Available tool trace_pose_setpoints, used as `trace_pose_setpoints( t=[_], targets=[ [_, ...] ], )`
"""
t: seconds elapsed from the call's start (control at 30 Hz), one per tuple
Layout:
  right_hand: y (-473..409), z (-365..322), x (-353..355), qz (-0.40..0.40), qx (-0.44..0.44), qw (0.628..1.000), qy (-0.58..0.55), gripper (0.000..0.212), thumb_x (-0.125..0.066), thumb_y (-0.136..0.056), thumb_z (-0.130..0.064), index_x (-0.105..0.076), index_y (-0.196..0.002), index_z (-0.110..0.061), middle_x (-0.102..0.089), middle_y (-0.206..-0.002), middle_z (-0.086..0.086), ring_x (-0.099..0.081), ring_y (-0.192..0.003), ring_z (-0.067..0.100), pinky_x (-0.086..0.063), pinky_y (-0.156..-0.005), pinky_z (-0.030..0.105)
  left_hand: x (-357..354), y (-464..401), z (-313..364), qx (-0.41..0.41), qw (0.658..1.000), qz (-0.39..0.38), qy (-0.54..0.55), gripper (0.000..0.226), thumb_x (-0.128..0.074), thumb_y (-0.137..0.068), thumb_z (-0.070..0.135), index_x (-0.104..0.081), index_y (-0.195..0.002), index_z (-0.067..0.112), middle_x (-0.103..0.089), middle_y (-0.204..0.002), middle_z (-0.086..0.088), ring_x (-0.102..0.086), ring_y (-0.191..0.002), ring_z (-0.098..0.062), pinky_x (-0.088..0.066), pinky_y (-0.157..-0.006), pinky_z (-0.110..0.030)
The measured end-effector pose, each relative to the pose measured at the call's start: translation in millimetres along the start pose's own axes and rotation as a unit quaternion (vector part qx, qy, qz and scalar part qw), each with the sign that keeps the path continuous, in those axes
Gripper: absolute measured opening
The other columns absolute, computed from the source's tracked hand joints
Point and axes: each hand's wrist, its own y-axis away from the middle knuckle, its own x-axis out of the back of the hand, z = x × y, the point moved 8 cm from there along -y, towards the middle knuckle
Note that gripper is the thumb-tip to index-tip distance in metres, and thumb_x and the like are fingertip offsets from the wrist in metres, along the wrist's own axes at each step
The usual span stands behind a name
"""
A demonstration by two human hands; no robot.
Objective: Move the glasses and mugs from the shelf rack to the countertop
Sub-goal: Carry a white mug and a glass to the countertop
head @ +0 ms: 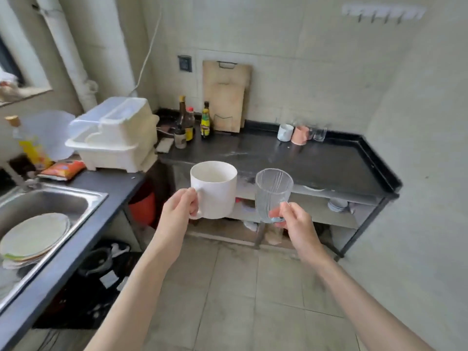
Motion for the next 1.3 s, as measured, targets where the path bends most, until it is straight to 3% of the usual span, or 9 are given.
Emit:
trace_pose_setpoints(
  t=[0.13,0.27,0.4,0.53,0.63,0.77,1.03,1.17,1.3],
  targets=[
    [-39.1,26.7,63.7,0.059,-0.017,0.998,0.000,0.031,-0.037,-0.097,-0.028,-0.059,-0.083,-0.012,-0.065,-0.086,-0.009,-0.059,-0.080,0.005,-0.043,-0.061,0.006,-85.4,-44.3,-11.3,0.008,0.997,-0.073,-0.015,0.026,-0.042,-0.083,0.026,-0.034,-0.060,0.015,-0.033,-0.063,0.003,-0.030,-0.070,-0.016,-0.025,-0.070,-0.033],
    [-94.7,53.7,110.1,0.108,-0.033,0.994,-0.007,0.031,-0.037,-0.097,-0.027,-0.060,-0.080,-0.015,-0.066,-0.088,-0.003,-0.060,-0.085,0.012,-0.049,-0.078,0.027,-154.8,-105.1,-31.0,0.029,0.993,-0.109,-0.019,0.026,-0.042,-0.075,0.031,-0.037,-0.063,0.008,-0.035,-0.066,0.001,-0.031,-0.072,-0.019,-0.026,-0.068,-0.033],
    [-165.0,73.4,142.6,0.146,-0.037,0.989,-0.014,0.030,-0.038,-0.097,-0.024,-0.061,-0.078,-0.015,-0.067,-0.088,-0.001,-0.060,-0.086,0.009,-0.050,-0.078,0.029,-217.8,-174.8,-57.9,0.055,0.989,-0.140,-0.015,0.022,-0.043,-0.073,0.033,-0.037,-0.061,0.014,-0.038,-0.064,0.006,-0.035,-0.064,-0.010,-0.030,-0.059,-0.024],
    [-234.2,83.1,161.8,0.140,-0.062,0.988,-0.006,0.030,-0.039,-0.096,-0.024,-0.062,-0.080,-0.012,-0.067,-0.090,-0.002,-0.060,-0.088,0.007,-0.049,-0.077,0.024,-275.0,-244.6,-80.0,0.064,0.982,-0.178,-0.028,0.032,-0.042,-0.083,0.031,-0.031,-0.068,0.004,-0.032,-0.071,-0.001,-0.031,-0.068,-0.011,-0.023,-0.067,-0.032],
    [-277.9,88.7,178.7,0.143,-0.068,0.987,-0.014,0.030,-0.040,-0.096,-0.022,-0.061,-0.079,-0.011,-0.067,-0.091,0.001,-0.060,-0.091,0.011,-0.049,-0.080,0.025,-314.4,-290.9,-95.0,0.084,0.977,-0.196,-0.034,0.032,-0.042,-0.088,0.030,-0.032,-0.064,0.011,-0.037,-0.064,0.007,-0.034,-0.069,-0.014,-0.029,-0.072,-0.031],
    [-325.1,104.8,205.7,0.167,-0.089,0.982,-0.008,0.029,-0.041,-0.096,-0.022,-0.060,-0.079,-0.008,-0.065,-0.088,0.001,-0.059,-0.086,0.009,-0.047,-0.068,0.013,-362.0,-332.2,-118.5,0.129,0.963,-0.236,-0.004,0.035,-0.042,-0.091,0.027,-0.038,-0.057,0.018,-0.046,-0.062,0.010,-0.042,-0.071,-0.014,-0.034,-0.079,-0.029],
    [-437.4,167.2,251.2,0.172,-0.138,0.975,-0.014,0.030,-0.042,-0.094,-0.023,-0.061,-0.078,-0.006,-0.066,-0.089,0.001,-0.059,-0.090,0.017,-0.048,-0.085,0.034,-453.5,-407.0,-177.5,0.193,0.948,-0.254,0.008,0.037,-0.044,-0.093,0.021,-0.051,-0.057,0.015,-0.056,-0.060,0.015,-0.049,-0.079,-0.014,-0.039,-0.083,-0.028],
    [-507.3,204.2,274.2,0.159,-0.175,0.971,-0.036,0.027,-0.043,-0.092,-0.026,-0.061,-0.079,-0.012,-0.064,-0.096,0.001,-0.059,-0.095,0.023,-0.045,-0.090,0.036,-513.4,-455.9,-199.1,0.204,0.942,-0.267,0.005,0.027,-0.046,-0.094,0.019,-0.059,-0.073,0.007,-0.059,-0.076,0.003,-0.053,-0.086,-0.017,-0.041,-0.088,-0.030],
    [-573.3,238.8,300.4,0.131,-0.223,0.964,-0.063,0.021,-0.046,-0.088,-0.022,-0.062,-0.082,-0.010,-0.062,-0.102,0.001,-0.060,-0.099,0.023,-0.044,-0.094,0.036,-574.4,-492.8,-227.4,0.229,0.933,-0.275,-0.040,0.023,-0.050,-0.092,0.022,-0.055,-0.074,0.008,-0.054,-0.080,0.002,-0.049,-0.087,-0.017,-0.037,-0.089,-0.031]
  ],
)
